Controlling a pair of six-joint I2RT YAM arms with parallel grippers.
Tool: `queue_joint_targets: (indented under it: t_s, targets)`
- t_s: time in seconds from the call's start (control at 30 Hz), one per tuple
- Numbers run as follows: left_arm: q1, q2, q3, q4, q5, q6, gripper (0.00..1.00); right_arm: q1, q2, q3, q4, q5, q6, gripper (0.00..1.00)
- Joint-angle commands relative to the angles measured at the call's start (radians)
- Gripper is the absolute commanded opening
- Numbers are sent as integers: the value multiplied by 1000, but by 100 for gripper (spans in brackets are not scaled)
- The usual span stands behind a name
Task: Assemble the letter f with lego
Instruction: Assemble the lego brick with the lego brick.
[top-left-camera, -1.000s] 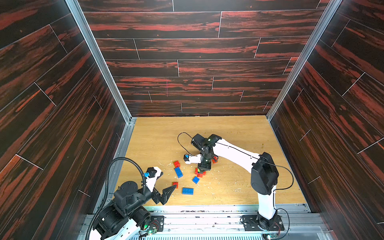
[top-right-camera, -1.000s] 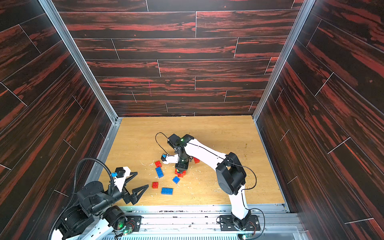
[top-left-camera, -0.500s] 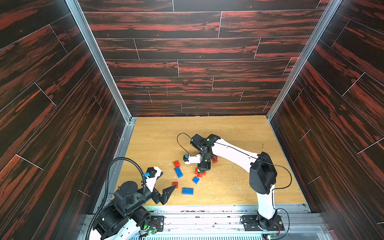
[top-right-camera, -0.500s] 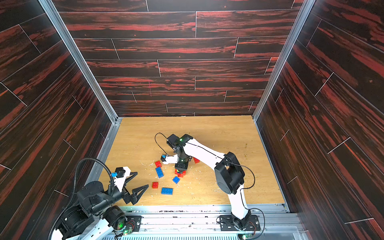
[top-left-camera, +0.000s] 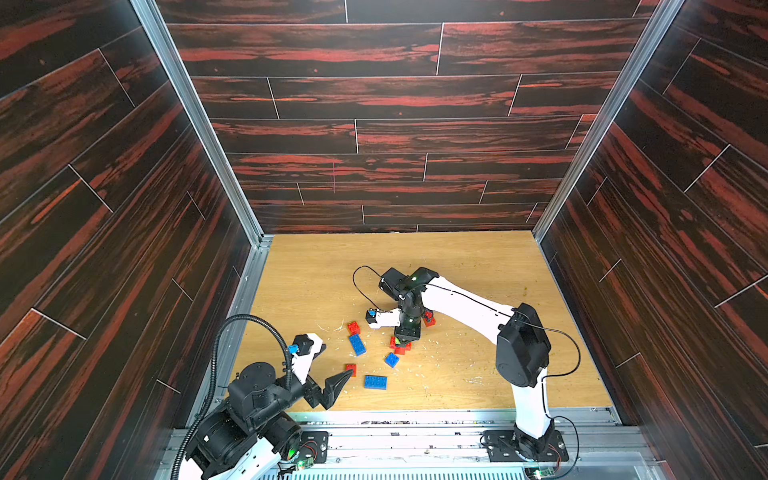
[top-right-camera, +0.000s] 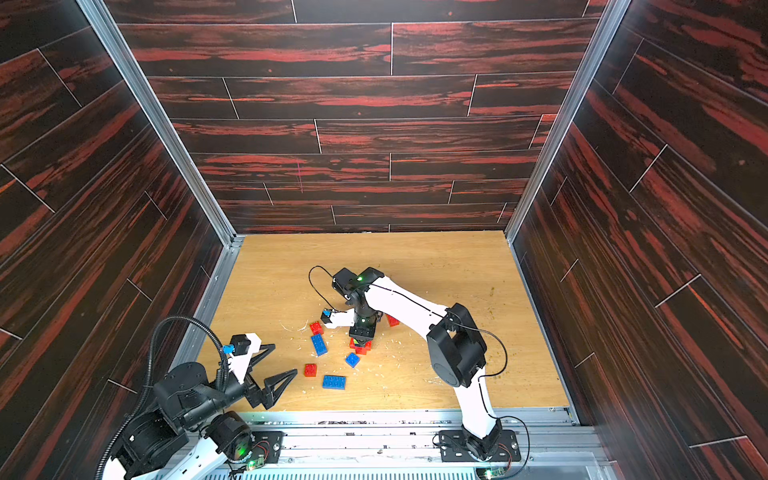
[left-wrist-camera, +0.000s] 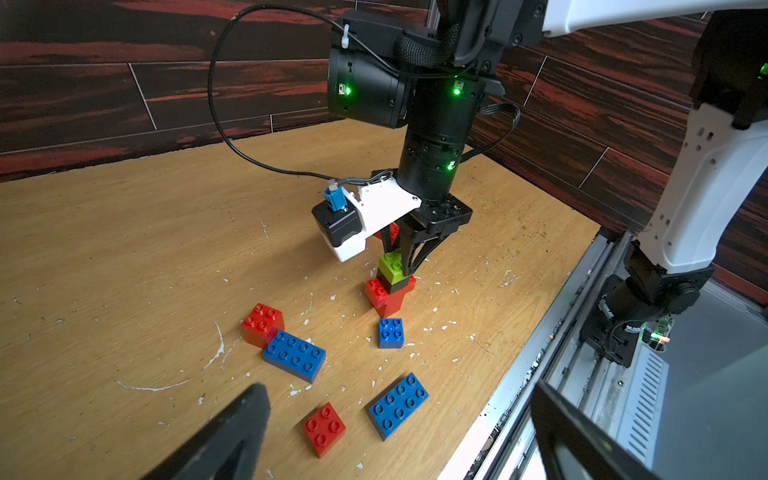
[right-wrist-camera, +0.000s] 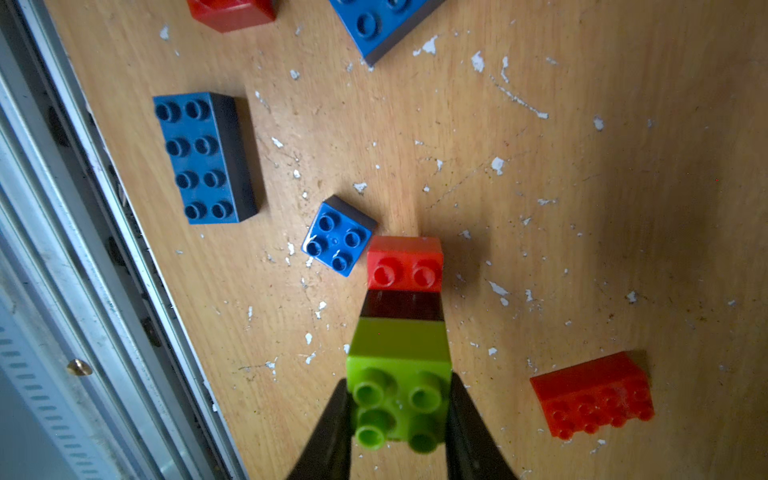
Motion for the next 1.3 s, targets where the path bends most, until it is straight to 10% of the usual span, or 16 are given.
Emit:
queue_joint_targets:
  t_s: [0.0,1.27]
  targets:
    - [-4,-3,-4,2,-11,0,100,17,25,-42,-21,-14,2,18]
    - [-3,-2,-3,2,-6,0,100,-15,-32,14,-1,-32,-30,38]
